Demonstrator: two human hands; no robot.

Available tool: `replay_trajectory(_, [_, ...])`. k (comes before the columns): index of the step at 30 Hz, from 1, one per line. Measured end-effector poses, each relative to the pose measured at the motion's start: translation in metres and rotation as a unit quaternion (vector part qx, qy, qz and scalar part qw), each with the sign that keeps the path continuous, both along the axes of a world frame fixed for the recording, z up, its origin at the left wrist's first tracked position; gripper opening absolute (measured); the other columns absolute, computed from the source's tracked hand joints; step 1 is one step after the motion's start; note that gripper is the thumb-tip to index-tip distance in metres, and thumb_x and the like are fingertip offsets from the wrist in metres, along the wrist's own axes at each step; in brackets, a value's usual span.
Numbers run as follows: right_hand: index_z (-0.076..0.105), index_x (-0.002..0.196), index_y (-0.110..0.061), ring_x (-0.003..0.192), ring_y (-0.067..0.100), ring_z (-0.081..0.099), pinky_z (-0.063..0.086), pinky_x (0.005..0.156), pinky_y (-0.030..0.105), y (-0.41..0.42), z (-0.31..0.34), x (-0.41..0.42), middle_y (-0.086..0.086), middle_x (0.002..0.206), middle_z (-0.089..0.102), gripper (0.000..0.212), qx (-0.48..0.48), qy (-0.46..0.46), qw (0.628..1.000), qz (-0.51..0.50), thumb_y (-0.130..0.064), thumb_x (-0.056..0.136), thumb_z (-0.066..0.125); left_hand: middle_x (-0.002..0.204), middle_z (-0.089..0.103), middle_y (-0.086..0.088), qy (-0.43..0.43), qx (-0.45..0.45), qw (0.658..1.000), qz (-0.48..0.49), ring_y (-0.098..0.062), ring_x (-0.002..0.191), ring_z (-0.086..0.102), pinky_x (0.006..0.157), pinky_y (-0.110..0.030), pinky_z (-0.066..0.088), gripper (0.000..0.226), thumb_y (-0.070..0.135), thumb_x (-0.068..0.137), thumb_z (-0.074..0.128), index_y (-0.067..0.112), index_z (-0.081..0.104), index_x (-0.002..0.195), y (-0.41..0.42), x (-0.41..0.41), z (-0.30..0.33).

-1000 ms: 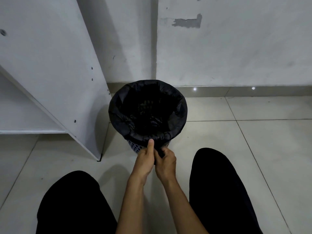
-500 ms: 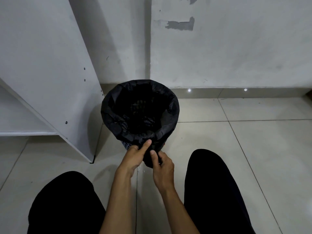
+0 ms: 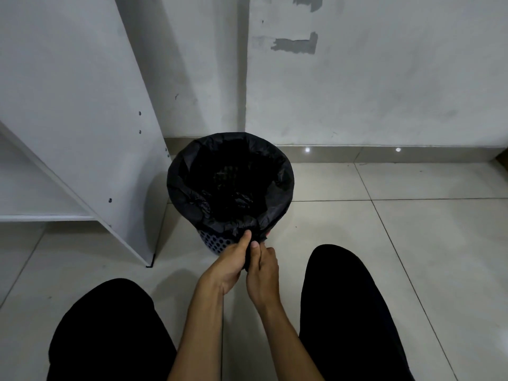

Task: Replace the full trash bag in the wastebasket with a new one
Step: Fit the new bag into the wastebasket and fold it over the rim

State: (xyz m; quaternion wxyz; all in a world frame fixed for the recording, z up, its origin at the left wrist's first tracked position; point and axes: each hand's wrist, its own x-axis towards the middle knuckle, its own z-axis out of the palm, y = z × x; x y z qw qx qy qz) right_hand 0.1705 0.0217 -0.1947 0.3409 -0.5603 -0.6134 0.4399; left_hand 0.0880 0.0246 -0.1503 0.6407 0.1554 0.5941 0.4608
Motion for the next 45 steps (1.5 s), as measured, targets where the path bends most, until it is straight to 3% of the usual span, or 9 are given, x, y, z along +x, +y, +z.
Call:
replay_trajectory(4, [0.065,0.109,-0.014,0.097,0.015,0.063,0.052,0.092,0.04,0.005,0.001,-0.002,0.004,0.105,0.063,0.046,-0.054,0.044,0.997,0.013,-0.044,0.106,0.029,0.111,0.072,-0.008,-0.024,0.012,0.999,0.017,-0.017,0.114,0.063,0.109,-0.031,0.041,0.04,0.041,0.102,0.044,0.01,0.07,0.101,-0.001,0.0,-0.007])
replay_trajectory(7, [0.074,0.106,-0.018,0.101,0.009,0.069,0.056,0.094,0.037,0.01,0.002,0.001,0.0,0.105,0.075,0.043,-0.148,0.117,0.982,0.009,-0.044,0.105,0.04,0.113,0.071,-0.013,-0.06,0.009,0.996,0.061,-0.021,0.109,0.066,0.095,-0.031,0.049,0.04,0.037,0.101,0.047,0.004,0.068,0.108,-0.003,0.0,-0.008])
replay_trajectory(12, [0.057,0.1,-0.019,0.088,0.017,0.067,0.056,0.077,0.034,-0.004,0.004,-0.001,0.002,0.096,0.068,0.032,-0.113,0.146,0.979,-0.091,-0.048,0.1,0.045,0.102,0.075,-0.014,-0.063,0.016,0.996,0.066,-0.025,0.1,0.069,0.086,-0.034,0.053,0.042,0.038,0.102,0.044,0.004,0.069,0.108,-0.002,0.003,-0.006])
replay_trajectory(18, [0.057,0.126,-0.02,0.106,0.009,0.065,0.054,0.089,0.028,-0.009,0.001,-0.006,-0.002,0.117,0.068,0.082,-0.119,0.087,0.989,-0.033,-0.083,0.087,0.021,0.114,0.07,-0.01,0.061,-0.001,0.998,0.03,-0.021,0.11,0.064,0.104,-0.036,0.047,0.045,0.051,0.1,0.04,0.017,0.07,0.1,0.001,0.011,-0.008])
replay_trajectory(22, [0.067,0.108,-0.015,0.087,0.002,0.066,0.049,0.069,0.012,-0.001,0.007,-0.008,-0.002,0.098,0.072,0.064,-0.104,0.092,0.99,-0.037,-0.063,0.095,0.026,0.111,0.071,-0.011,0.107,-0.01,0.994,0.004,-0.02,0.105,0.065,0.1,-0.034,0.049,0.05,0.055,0.1,0.037,0.017,0.07,0.093,0.002,0.008,-0.011])
replay_trajectory(29, [0.073,0.094,-0.009,0.084,0.014,0.068,0.054,0.076,0.032,0.027,0.01,-0.011,0.003,0.089,0.073,0.058,-0.153,0.08,0.98,-0.1,-0.049,0.105,0.033,0.122,0.067,0.005,0.098,0.051,0.994,-0.012,-0.008,0.116,0.059,0.094,-0.024,0.044,0.044,0.049,0.099,0.046,0.021,0.061,0.129,-0.008,-0.003,-0.018])
replay_trajectory(36, [0.049,0.079,-0.024,0.06,0.023,0.055,0.047,0.055,0.034,0.039,0.019,-0.017,0.01,0.074,0.059,0.016,-0.192,0.153,0.953,-0.179,-0.03,0.093,0.053,0.085,0.068,-0.007,-0.074,0.039,0.984,0.16,-0.01,0.065,0.06,0.058,-0.019,0.05,0.026,0.018,0.09,0.068,0.001,0.068,0.109,-0.013,-0.011,-0.023])
replay_trajectory(42, [0.065,0.089,-0.006,0.078,0.02,0.07,0.06,0.077,0.038,0.021,0.03,-0.017,0.007,0.084,0.073,0.021,-0.2,0.275,0.916,-0.215,-0.025,0.098,0.061,0.098,0.076,-0.003,-0.036,0.041,0.987,0.153,-0.015,0.095,0.068,0.076,-0.026,0.044,0.015,0.019,0.093,0.064,0.013,0.071,0.105,-0.015,-0.011,-0.015])
replay_trajectory(45, [0.069,0.102,-0.013,0.083,0.009,0.073,0.057,0.071,0.023,0.013,0.04,-0.022,0.002,0.093,0.076,0.022,-0.184,0.286,0.912,-0.228,-0.033,0.095,0.064,0.103,0.076,-0.001,-0.029,0.046,0.99,0.133,-0.016,0.104,0.068,0.091,-0.033,0.045,0.017,0.02,0.095,0.061,0.016,0.071,0.108,-0.016,-0.009,-0.012])
